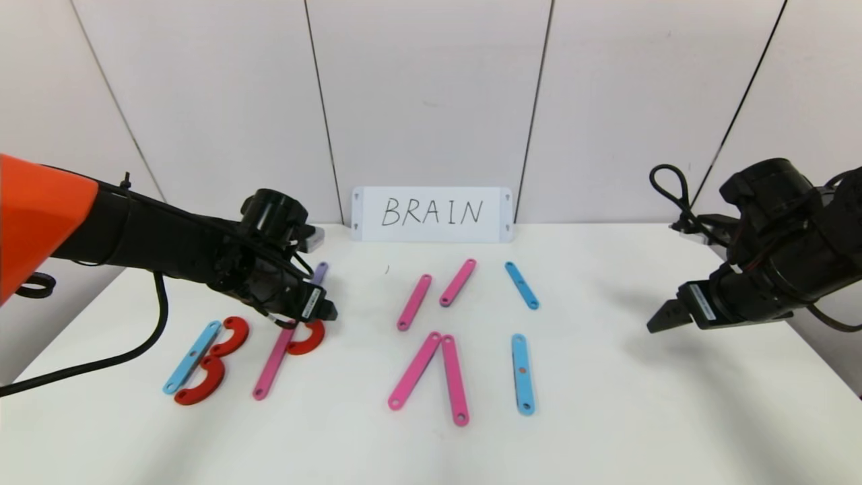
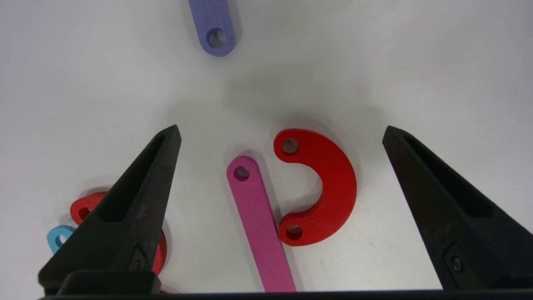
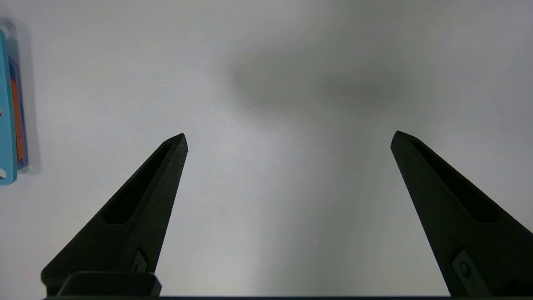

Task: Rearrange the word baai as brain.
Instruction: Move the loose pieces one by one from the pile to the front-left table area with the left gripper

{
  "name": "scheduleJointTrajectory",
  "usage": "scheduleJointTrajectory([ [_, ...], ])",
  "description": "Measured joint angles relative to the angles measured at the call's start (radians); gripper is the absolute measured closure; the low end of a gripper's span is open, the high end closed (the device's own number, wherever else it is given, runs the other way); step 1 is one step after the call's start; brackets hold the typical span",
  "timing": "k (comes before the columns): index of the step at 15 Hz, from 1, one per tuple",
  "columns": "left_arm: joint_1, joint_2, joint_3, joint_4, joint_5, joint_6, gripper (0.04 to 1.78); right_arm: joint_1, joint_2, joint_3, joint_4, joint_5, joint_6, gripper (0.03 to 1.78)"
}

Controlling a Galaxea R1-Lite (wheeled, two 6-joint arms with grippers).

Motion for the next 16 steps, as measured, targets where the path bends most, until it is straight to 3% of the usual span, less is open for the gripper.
scheduleJointTrajectory([
  [16, 0.026, 0.023, 0.004, 0.035, 0.042, 0.043, 0.13, -0.009, -0.012, -0.004, -0.007, 0.0, 0.004, 0.1],
])
